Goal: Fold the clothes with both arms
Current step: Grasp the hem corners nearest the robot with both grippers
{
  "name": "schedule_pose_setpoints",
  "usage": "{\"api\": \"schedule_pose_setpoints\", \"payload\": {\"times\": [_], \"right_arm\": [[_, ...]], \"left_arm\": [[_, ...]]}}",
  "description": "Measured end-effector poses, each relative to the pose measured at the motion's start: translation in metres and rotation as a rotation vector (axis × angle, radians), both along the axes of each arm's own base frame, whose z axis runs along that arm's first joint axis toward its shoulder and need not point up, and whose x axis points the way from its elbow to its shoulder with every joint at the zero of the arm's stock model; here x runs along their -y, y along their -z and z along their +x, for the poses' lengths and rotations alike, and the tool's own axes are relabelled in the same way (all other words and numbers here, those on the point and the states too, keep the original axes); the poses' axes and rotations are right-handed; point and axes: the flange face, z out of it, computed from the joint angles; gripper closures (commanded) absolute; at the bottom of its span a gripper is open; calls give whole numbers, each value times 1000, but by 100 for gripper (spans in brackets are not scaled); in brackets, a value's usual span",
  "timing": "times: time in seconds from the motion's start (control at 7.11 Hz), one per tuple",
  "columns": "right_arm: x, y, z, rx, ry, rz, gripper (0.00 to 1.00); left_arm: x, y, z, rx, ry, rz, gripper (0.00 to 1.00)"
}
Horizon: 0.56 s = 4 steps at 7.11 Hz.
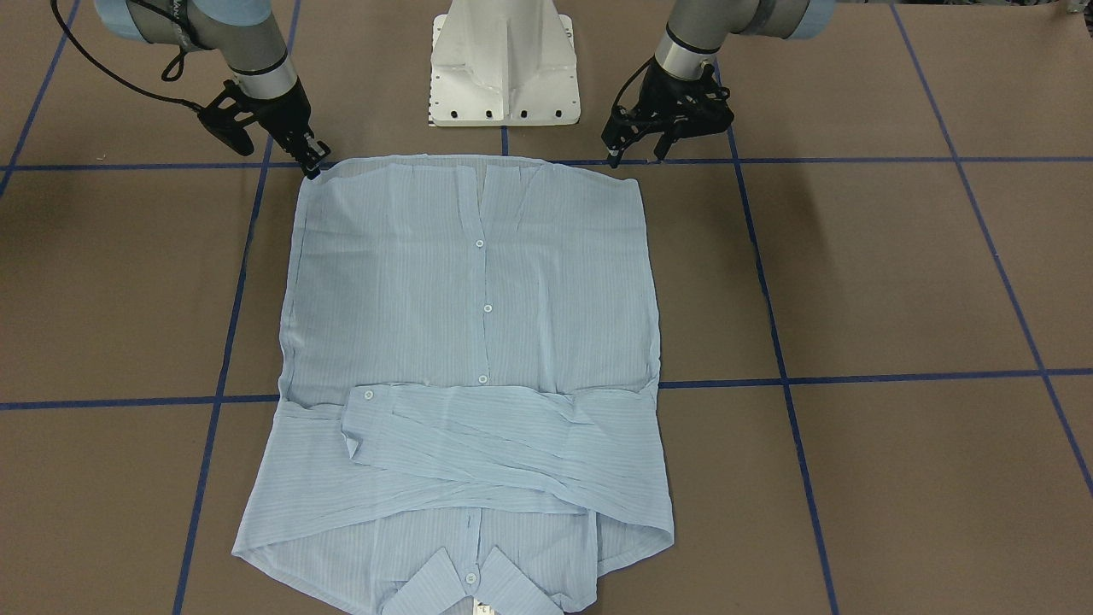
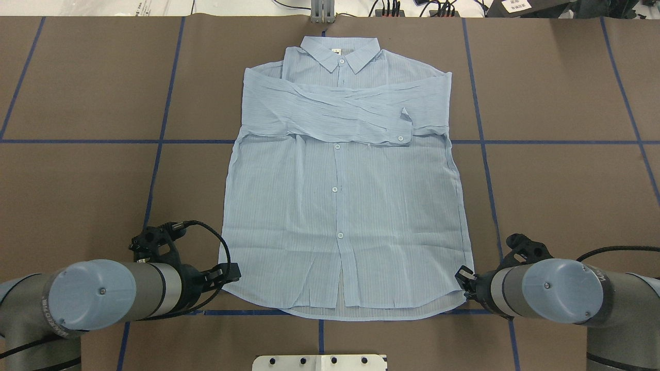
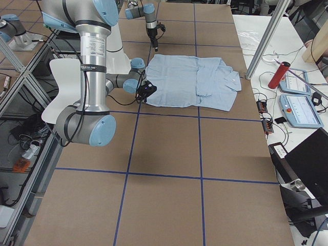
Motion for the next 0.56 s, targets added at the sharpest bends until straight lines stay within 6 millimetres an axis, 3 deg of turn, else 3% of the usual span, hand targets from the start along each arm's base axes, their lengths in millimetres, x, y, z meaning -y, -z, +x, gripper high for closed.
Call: {"api": "schedule_pose_setpoints", "payload": {"times": [0.56], "right_arm": [[0, -1, 1, -2, -1, 0, 100]], "left_arm": [[-6, -14, 25, 73, -16, -16, 38]]}}
